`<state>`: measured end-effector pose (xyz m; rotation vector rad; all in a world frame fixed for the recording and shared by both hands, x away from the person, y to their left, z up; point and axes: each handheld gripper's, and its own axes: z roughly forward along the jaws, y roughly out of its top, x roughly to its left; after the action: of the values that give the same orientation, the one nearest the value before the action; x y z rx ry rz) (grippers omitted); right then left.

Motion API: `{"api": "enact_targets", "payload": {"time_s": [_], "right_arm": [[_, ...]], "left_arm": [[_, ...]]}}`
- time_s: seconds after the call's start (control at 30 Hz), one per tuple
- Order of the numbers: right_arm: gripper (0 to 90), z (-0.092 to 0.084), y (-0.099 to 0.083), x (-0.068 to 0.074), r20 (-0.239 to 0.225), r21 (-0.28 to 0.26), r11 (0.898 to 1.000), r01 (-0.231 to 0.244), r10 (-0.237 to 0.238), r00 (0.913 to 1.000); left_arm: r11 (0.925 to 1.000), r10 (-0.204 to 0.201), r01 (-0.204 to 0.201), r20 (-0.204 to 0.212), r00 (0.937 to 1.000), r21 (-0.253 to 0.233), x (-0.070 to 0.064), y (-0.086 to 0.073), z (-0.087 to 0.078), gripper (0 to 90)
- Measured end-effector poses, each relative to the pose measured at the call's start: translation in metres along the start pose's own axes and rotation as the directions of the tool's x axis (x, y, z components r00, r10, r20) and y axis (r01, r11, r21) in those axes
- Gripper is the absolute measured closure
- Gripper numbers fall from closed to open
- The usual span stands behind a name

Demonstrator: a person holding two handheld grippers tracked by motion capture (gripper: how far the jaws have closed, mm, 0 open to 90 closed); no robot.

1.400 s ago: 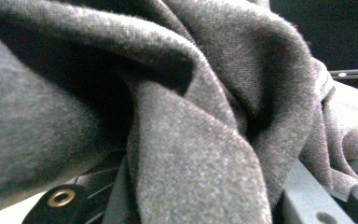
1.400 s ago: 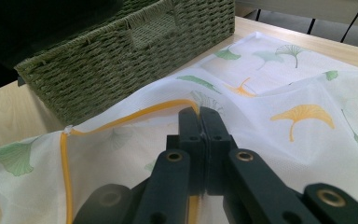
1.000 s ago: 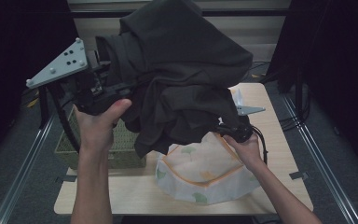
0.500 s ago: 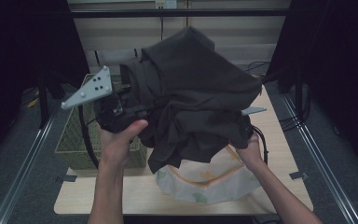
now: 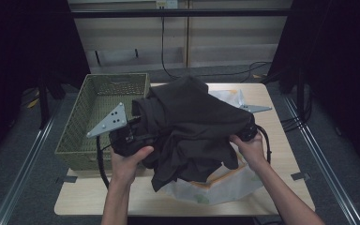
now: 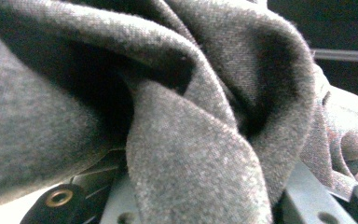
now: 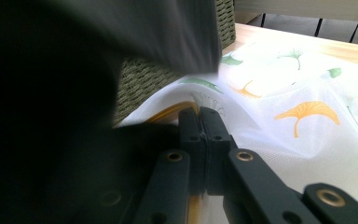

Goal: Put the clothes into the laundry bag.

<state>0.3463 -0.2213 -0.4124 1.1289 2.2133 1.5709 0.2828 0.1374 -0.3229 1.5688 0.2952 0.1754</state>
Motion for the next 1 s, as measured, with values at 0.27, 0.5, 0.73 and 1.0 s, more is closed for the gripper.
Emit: {"api": "enact_targets", "payload": {"time_s": [0.27, 0.5, 0.73, 1.0], "right_arm": [[89.0, 0.003, -0.002, 0.000, 0.003, 0.020, 1.000, 0.008, -0.008, 1.0000], [89.1, 0.004, -0.003, 0.002, 0.013, 0.047, 0.998, 0.028, -0.029, 0.9995], [89.1, 0.007, -0.007, 0.002, 0.018, 0.071, 0.997, 0.035, -0.037, 0.9992], [89.1, 0.010, -0.009, 0.004, 0.019, 0.096, 0.994, 0.045, -0.047, 0.9987]], "left_arm": [[0.9936, -0.009, 0.008, 0.006, 0.9999, 0.113, -0.002, -0.040, 0.009, 66.8], [0.9680, -0.007, 0.002, 0.019, 0.9998, 0.251, -0.003, -0.074, 0.040, 66.6], [0.9230, -0.025, 0.015, 0.022, 0.9994, 0.384, 0.002, -0.106, 0.069, 66.7], [0.8350, -0.058, 0.043, 0.011, 0.9982, 0.549, 0.004, -0.149, 0.097, 66.7]]}}
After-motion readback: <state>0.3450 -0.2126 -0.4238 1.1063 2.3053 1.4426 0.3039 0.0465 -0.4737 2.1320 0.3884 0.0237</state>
